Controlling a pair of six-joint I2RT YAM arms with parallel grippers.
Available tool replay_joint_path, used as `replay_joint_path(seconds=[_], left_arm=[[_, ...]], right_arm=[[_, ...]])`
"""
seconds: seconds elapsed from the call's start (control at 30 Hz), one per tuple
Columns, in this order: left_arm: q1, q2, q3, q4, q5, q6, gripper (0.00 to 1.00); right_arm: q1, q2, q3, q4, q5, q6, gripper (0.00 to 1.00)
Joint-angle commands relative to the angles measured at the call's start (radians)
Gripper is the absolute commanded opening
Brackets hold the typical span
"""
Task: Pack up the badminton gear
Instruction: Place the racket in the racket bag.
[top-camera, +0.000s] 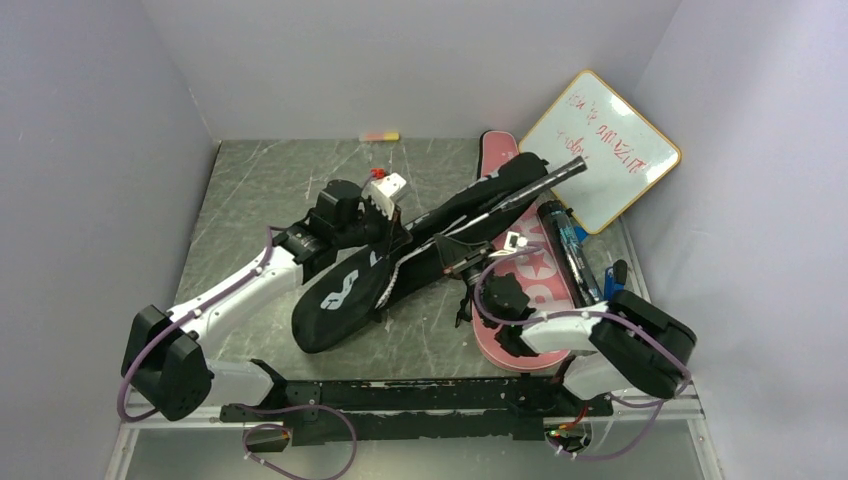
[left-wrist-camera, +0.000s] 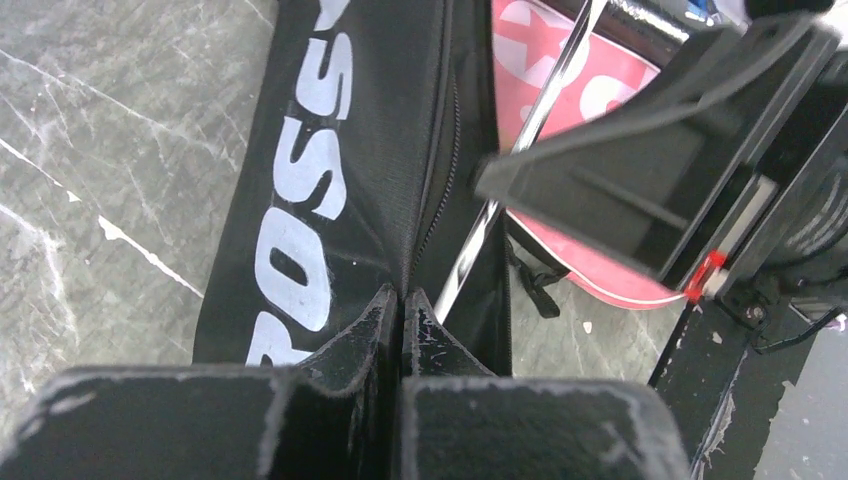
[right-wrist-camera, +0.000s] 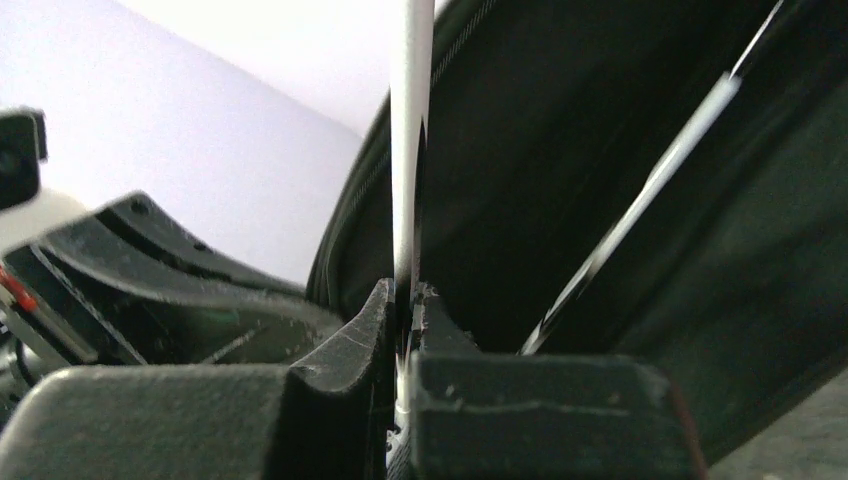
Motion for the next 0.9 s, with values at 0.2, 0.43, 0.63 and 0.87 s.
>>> replay_joint_path(seconds=[0.2,0.43,0.63,0.87], left_arm=[[0.090,-0.045,-0.013,0.278,0.228,-0.134,0.05],[0.108,-0.065,-0.022,0.298,0.248,-0.133,0.05],[0.111,-0.074,-0.021,0.267,0.193,-0.117,0.05],[0.111,-0.076,0.009,0.157,0.040,-0.049,0.05]], right_arm=[[0.145,0.234,0.179,0.013,0.088,-0.017,0.00],[0.166,0.363,0.240,-0.012,0.080,0.052,0.00],[0.170,0.371,0.302,-0.201,0.124,0.110,0.19],[0.129,0.284,0.365,-0.687,0.230,0.338,0.57]])
